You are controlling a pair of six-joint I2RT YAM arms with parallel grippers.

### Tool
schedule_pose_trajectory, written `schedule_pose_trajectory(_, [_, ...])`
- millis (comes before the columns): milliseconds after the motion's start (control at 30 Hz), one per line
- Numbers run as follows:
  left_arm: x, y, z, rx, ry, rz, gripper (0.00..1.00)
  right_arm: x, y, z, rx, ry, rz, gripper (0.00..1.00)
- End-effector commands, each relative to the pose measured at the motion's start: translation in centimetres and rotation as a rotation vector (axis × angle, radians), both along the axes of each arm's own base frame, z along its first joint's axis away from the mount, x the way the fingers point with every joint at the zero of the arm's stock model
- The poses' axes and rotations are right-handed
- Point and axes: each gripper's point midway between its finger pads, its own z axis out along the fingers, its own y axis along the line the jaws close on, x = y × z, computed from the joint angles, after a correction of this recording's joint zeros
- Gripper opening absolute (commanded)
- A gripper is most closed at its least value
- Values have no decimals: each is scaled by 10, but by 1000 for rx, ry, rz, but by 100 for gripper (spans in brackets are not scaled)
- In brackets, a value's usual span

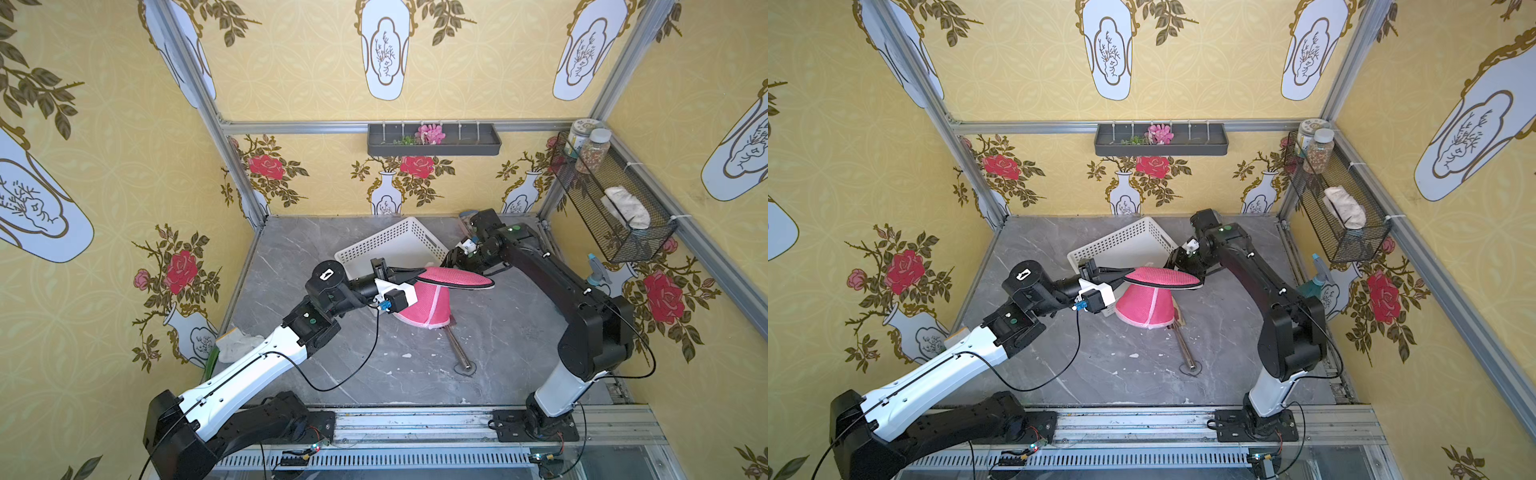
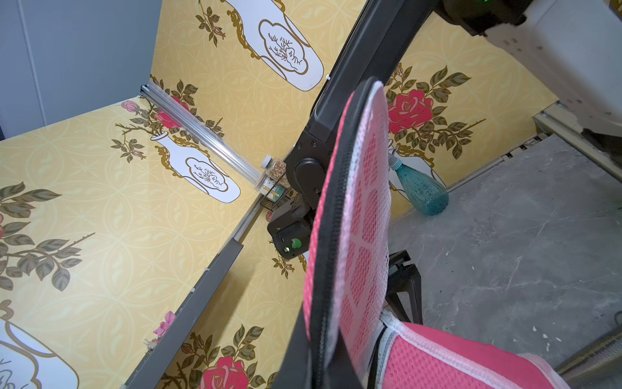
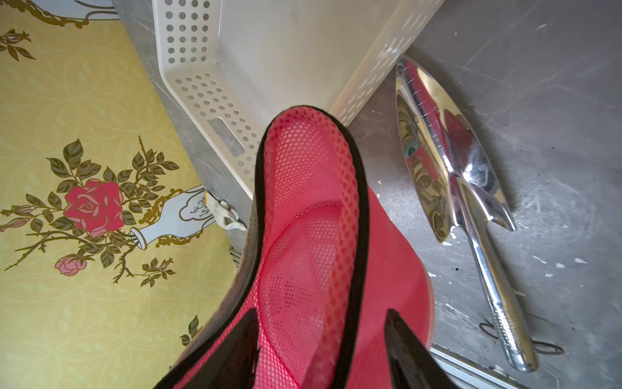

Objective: Turn the laundry bag inside out
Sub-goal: Turn over the laundry bag.

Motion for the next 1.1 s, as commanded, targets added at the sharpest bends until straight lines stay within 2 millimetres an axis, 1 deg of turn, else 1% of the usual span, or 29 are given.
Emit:
schedule_pose_trajectory(0, [-3, -1, 4, -1, -32, -7, 0, 4, 8, 3, 50, -1, -3, 45])
schedule_pose_trajectory(167, [-6, 4, 4, -5, -33, 4, 0, 10, 7, 7, 62, -14, -16, 11])
schedule_pose_trajectory(200, [-6, 5, 3, -5, -30, 7, 3, 11, 6, 10, 65, -21, -18, 5])
schedule_pose_trajectory(233, [-7, 6, 3, -8, -25, 9, 10, 14, 5, 12, 67, -28, -22, 1])
schedule_pose_trajectory(267, [-8, 8, 4, -14, -20, 11, 22, 18, 3, 17, 70, -44, -27, 0])
schedule_pose_trajectory(333, [-10, 11, 5, -28, 0, 19, 41, 26, -2, 29, 67, -88, -38, 0])
schedule_pose_trajectory(367, [-12, 14, 6, -39, 15, 22, 50, 32, -4, 39, 62, -127, -43, 0])
schedule_pose_trajectory(433, [-16, 18, 7, -61, 48, 23, 63, 44, -9, 60, 45, -213, -48, 0])
schedule_pose_trajectory(500, [-22, 23, 7, -87, 97, 22, 79, 56, -13, 86, 24, -317, -47, 0])
schedule_pose_trajectory(567, [-24, 29, 7, -120, 171, 29, 91, 64, -16, 107, 4, -404, -45, 0])
schedule_pose_trajectory(600, [-24, 32, 9, -146, 214, 38, 94, 67, -17, 117, -1, -443, -42, 0])
schedule_pose_trajectory(667, [-22, 41, 14, -228, 353, 59, 97, 71, -21, 135, -30, -529, -37, 0])
schedule_pose_trajectory(800, [-13, 53, 20, -411, 671, 79, 100, 74, -24, 162, -84, -706, -8, 0])
schedule_pose_trajectory(867, [-14, 51, 15, -455, 822, 43, 100, 74, -21, 175, -115, -818, 22, 0])
schedule_pose_trajectory(933, [-19, 46, 6, -461, 941, -5, 100, 75, -20, 188, -140, -922, 37, 0])
schedule_pose_trajectory(1000, [-19, 41, -3, -458, 1036, -15, 100, 76, -19, 199, -164, -1007, 49, 0])
schedule_pose_trajectory(1067, [-5, 43, -9, -501, 1130, 53, 100, 73, -11, 210, -176, -1083, 89, 0])
